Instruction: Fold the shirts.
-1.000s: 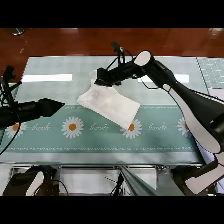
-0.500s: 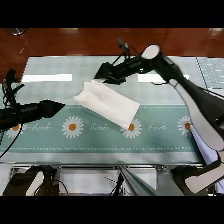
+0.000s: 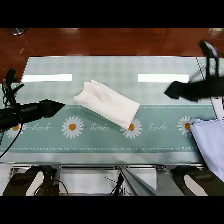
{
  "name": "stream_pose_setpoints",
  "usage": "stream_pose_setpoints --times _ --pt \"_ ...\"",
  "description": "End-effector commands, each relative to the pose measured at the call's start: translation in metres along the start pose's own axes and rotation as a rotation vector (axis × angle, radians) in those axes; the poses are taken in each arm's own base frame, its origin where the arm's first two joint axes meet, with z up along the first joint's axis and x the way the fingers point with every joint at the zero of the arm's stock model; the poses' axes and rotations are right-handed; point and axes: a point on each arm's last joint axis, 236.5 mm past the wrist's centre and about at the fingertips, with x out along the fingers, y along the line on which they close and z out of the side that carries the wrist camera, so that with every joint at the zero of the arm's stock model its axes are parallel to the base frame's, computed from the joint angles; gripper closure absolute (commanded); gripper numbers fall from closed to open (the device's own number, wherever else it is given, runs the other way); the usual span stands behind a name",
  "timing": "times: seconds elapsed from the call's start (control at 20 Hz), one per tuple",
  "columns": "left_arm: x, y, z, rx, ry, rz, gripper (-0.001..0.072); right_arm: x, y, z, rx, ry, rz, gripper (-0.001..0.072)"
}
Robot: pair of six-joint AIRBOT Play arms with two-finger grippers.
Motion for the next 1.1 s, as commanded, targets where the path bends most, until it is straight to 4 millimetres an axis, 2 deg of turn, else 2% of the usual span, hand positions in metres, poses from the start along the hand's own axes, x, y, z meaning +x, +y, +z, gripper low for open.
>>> stream_pose_setpoints --times 0.0,0.05,0.15,0.25,0.5,0.65,0.9,1.05 --pt "0.000 0.000 0.000 -0.001 0.001 0.001 0.0689 0.047 -0.027 -0.077 0.439 -0.103 0.121 0.0085" --pt "0.001 0.001 0.000 -0.003 0.002 0.001 0.0689 0.066 -0.014 -0.097 0.537 -0.049 0.214 0.0085" --pt "0.003 0.003 0.000 -0.011 0.009 0.004 0.0689 0.086 0.007 -0.116 0.610 0.022 0.347 0.0085" --pt "0.007 0.008 -0.002 -0.026 0.026 0.007 0.0690 0.098 0.022 -0.121 0.598 0.100 0.399 0.0085" --pt "0.016 0.016 -0.006 -0.057 0.059 0.011 0.0690 0.139 0.035 -0.132 0.531 0.342 0.409 0.0085" --pt "0.017 0.017 -0.006 -0.061 0.065 0.012 0.0690 0.159 0.044 -0.128 0.503 0.440 0.422 0.0085" --pt "0.017 0.017 -0.006 -0.061 0.065 0.012 0.0690 0.183 0.092 -0.111 0.360 0.479 0.452 0.0085" --pt "0.017 0.017 -0.006 -0.062 0.065 0.012 0.0690 0.198 0.106 -0.109 0.349 0.503 0.440 0.0092"
